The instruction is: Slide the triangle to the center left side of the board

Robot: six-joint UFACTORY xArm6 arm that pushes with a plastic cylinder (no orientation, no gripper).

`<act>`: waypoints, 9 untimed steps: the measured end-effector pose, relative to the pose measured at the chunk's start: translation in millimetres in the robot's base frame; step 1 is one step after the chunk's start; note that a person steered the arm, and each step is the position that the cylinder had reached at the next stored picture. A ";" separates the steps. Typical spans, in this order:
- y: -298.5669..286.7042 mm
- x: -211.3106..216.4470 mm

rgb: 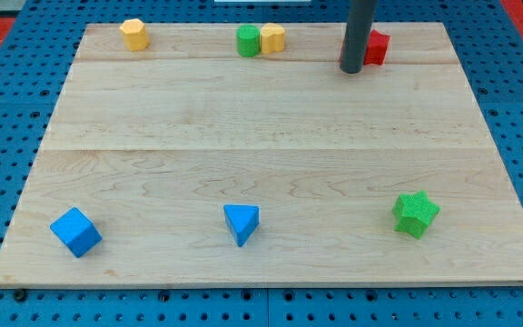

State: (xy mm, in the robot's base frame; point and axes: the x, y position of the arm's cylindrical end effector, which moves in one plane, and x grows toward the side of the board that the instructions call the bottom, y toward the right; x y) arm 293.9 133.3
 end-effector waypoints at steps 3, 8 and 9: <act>0.6 32.4; -165.9 276.6; -215.2 255.5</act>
State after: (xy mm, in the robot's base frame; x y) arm 549.4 -81.8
